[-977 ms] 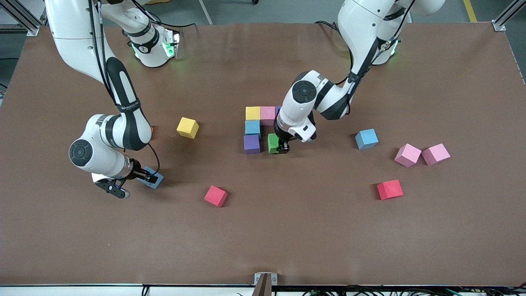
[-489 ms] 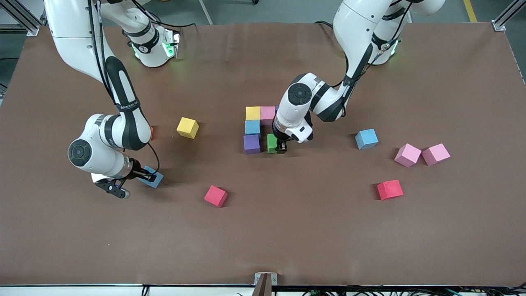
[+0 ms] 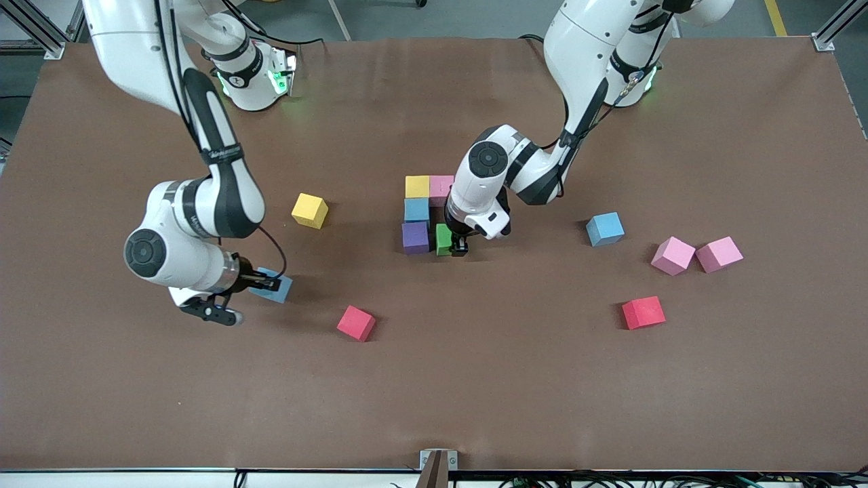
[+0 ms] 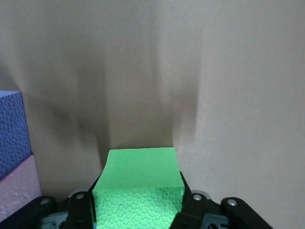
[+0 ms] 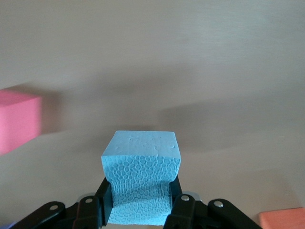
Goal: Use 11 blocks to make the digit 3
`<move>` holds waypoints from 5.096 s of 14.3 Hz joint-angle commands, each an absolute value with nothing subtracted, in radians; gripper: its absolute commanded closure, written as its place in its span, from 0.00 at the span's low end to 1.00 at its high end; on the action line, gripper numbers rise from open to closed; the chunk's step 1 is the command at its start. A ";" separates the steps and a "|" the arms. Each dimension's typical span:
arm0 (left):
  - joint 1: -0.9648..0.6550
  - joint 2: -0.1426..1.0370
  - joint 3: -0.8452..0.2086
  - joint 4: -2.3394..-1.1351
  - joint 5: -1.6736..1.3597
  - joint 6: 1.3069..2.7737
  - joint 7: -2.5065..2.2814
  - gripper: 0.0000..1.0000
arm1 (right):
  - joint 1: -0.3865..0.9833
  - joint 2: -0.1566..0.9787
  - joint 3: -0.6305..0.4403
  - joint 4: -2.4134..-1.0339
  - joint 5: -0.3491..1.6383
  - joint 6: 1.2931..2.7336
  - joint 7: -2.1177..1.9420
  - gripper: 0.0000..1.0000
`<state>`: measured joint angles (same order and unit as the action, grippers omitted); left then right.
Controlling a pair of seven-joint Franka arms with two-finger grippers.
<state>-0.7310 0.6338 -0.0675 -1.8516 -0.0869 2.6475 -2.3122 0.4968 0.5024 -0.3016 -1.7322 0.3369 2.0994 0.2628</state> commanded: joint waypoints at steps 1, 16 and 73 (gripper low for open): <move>-0.749 0.647 -0.054 -1.829 -0.069 2.646 -2.318 0.78 | 0.569 0.495 -0.308 -1.691 0.354 2.083 0.244 0.98; -0.749 0.693 -0.054 -1.766 -0.069 2.646 -2.318 0.75 | 0.808 0.687 -0.307 -1.491 0.359 2.112 0.416 0.98; -0.020 0.770 -0.061 -1.488 0.034 2.177 -0.449 0.06 | 0.916 0.841 -0.305 -1.382 0.345 2.135 0.522 0.98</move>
